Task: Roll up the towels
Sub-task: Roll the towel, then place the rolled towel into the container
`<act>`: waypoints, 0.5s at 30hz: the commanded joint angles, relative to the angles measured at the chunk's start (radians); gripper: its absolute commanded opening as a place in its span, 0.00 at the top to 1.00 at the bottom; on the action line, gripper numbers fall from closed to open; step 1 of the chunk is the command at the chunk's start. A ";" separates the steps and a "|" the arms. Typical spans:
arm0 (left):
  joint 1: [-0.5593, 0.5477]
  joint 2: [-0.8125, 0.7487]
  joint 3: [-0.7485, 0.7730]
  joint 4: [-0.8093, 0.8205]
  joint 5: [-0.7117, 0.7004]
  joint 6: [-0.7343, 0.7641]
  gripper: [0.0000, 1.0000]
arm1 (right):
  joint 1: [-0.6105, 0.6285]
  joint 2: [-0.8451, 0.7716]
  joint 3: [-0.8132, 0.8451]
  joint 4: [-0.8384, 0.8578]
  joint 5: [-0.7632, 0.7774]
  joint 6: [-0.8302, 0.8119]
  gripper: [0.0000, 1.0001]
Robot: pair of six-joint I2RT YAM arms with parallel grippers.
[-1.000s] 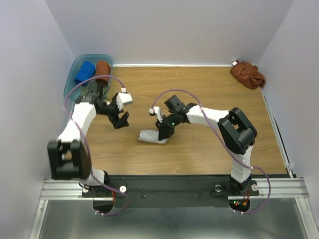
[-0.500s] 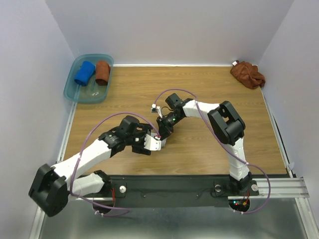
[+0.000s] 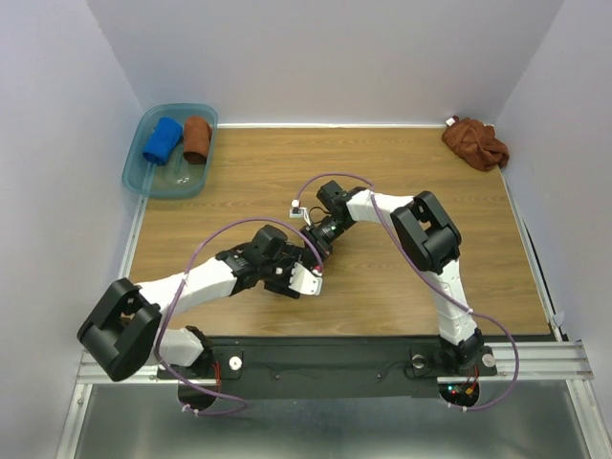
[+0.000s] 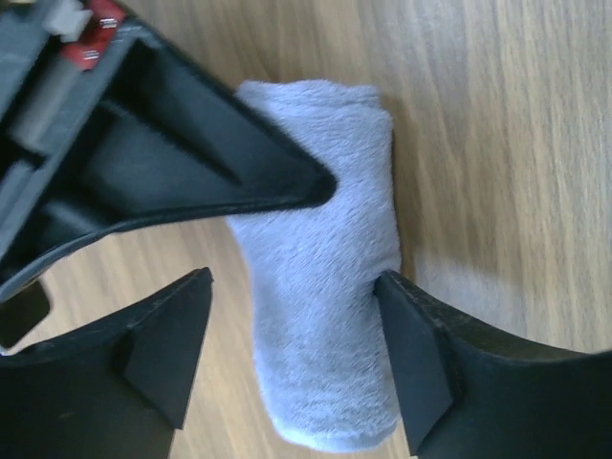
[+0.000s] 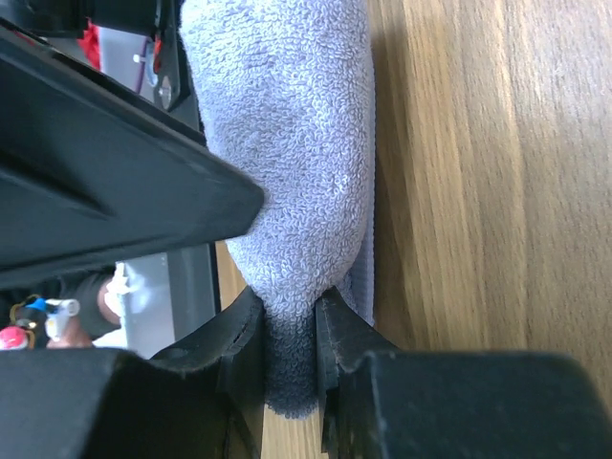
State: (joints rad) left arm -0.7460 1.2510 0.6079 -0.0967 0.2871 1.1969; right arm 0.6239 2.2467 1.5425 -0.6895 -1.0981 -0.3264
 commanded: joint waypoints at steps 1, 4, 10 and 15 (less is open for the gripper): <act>-0.015 0.076 0.003 0.045 0.021 -0.003 0.22 | 0.010 0.059 0.018 -0.047 0.047 -0.054 0.99; -0.015 0.114 0.018 0.038 0.041 -0.010 0.25 | 0.010 0.067 0.028 -0.056 0.043 -0.059 0.99; -0.016 0.198 0.053 0.026 0.047 -0.016 0.40 | 0.008 0.074 0.031 -0.073 0.037 -0.074 0.99; -0.016 0.186 0.049 0.012 0.024 -0.028 0.87 | -0.006 0.070 0.041 -0.093 0.035 -0.073 0.77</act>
State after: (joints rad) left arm -0.7563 1.4265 0.6521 -0.0624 0.3038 1.1854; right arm 0.6132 2.2856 1.5696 -0.7616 -1.1358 -0.3420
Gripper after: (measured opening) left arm 0.353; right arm 0.248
